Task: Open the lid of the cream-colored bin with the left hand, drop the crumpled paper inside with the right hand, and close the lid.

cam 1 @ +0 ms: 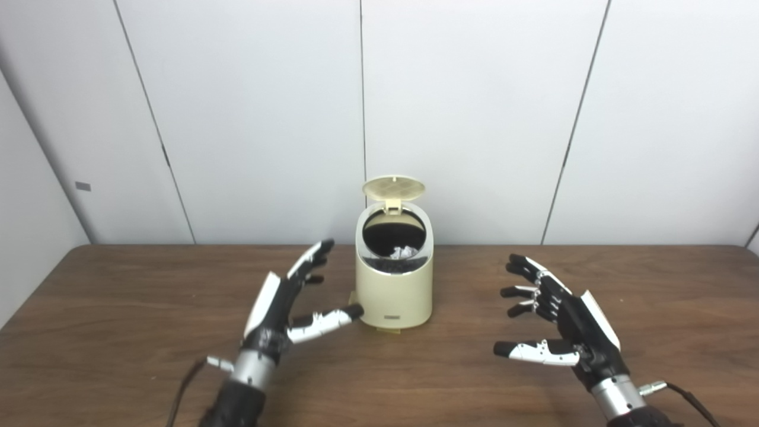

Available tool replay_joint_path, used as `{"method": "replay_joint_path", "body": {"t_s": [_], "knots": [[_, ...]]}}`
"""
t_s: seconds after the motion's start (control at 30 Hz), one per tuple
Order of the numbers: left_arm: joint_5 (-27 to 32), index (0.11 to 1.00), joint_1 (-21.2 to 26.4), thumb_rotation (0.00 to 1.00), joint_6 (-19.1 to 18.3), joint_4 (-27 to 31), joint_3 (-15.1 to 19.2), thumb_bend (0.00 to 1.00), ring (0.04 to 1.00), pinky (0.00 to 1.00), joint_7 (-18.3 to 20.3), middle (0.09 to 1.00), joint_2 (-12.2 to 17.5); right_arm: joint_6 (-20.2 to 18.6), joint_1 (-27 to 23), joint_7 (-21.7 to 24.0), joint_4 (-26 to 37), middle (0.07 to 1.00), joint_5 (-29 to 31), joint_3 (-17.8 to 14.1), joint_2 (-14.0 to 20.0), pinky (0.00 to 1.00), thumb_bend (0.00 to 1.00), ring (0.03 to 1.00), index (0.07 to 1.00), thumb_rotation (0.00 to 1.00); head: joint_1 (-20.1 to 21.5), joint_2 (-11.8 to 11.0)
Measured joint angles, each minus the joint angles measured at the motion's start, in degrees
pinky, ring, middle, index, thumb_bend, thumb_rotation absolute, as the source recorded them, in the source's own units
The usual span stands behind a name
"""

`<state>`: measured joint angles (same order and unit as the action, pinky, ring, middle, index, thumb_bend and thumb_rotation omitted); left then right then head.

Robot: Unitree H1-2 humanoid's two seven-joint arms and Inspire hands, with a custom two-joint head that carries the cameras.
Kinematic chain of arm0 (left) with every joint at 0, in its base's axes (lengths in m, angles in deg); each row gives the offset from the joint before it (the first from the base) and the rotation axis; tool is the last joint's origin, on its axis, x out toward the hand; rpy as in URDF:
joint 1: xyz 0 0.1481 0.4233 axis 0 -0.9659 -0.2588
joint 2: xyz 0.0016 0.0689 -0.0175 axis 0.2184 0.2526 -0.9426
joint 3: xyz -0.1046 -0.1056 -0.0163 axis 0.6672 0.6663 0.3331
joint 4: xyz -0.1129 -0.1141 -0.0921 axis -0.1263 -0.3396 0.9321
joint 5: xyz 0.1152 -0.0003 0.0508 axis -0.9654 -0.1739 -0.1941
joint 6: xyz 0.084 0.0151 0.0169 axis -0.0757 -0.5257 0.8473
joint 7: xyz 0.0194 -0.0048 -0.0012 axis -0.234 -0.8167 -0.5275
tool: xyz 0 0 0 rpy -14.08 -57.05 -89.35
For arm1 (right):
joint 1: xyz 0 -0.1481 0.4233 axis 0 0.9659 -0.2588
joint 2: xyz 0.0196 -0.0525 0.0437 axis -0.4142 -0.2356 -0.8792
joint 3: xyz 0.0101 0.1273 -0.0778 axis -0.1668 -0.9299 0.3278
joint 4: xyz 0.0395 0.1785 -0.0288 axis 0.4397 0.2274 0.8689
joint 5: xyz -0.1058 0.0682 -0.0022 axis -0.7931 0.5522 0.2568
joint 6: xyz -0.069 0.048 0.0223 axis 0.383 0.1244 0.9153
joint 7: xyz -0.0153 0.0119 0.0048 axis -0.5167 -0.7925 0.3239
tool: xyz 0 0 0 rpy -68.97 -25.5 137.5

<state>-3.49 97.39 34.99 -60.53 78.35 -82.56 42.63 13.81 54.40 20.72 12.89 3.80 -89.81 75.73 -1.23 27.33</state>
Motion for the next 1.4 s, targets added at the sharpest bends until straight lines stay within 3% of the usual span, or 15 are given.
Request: {"method": "replay_joint_path", "body": {"t_s": [0.1,0.27,0.47,0.67,0.97,1.1,1.23,1.4], "knots": [[0.08,0.979,5.99,0.45,-2.36,0.81,0.13,1.00,0.943,0.77,1.93,0.976,1.52,0.53,0.00,-0.01,-0.38,0.866,0.00,0.08,-0.52,0.55,0.87,0.710,0.870,0.14,-0.09,-0.18],[-1.26,0.997,12.79,0.45,-7.22,0.89,-1.52,1.00,0.991,0.89,4.94,0.994,2.05,0.97,0.01,-0.09,-0.48,0.863,-0.21,0.23,-0.72,0.55,0.88,0.702,0.862,0.13,0.00,-0.18],[-3.87,0.992,17.58,0.47,-10.05,-1.28,-2.76,1.00,0.982,0.82,5.45,0.998,2.40,0.96,0.21,-0.73,-0.47,0.862,-0.75,0.38,-0.83,0.54,0.88,0.694,0.862,0.12,0.44,-0.18],[-5.67,0.985,21.98,0.47,-10.07,-3.69,-4.46,1.00,0.973,0.82,5.87,0.991,2.70,0.96,0.26,-1.09,-0.40,0.857,-1.51,0.78,-1.07,0.55,0.88,0.691,0.859,0.16,0.88,0.00],[-7.02,0.902,23.24,0.58,-7.90,-5.74,-8.48,1.00,0.953,0.87,9.21,0.931,4.39,0.95,0.47,-1.47,-0.41,0.852,-1.54,0.80,-1.62,0.54,0.88,0.680,0.851,0.18,1.41,0.17],[-9.77,0.841,23.67,0.64,-7.73,-6.02,-10.56,1.00,0.922,0.80,11.24,0.882,6.40,0.93,0.68,-1.47,-0.28,0.850,-2.28,1.00,-1.76,0.53,0.86,0.673,0.846,0.20,1.58,0.26],[-12.30,0.793,23.95,0.64,-7.79,-5.66,-11.72,0.98,0.953,0.86,12.93,0.856,7.87,0.88,0.84,-1.47,-0.04,0.846,-2.52,1.14,-1.78,0.53,0.86,0.669,0.839,0.21,1.58,0.35],[-14.62,0.829,23.93,0.65,-7.49,-4.67,-12.64,0.98,0.998,0.90,13.74,0.882,8.39,0.52,0.94,-1.27,0.30,0.834,-2.26,1.29,-1.66,0.53,0.84,0.673,0.827,0.18,1.93,0.53]]}}
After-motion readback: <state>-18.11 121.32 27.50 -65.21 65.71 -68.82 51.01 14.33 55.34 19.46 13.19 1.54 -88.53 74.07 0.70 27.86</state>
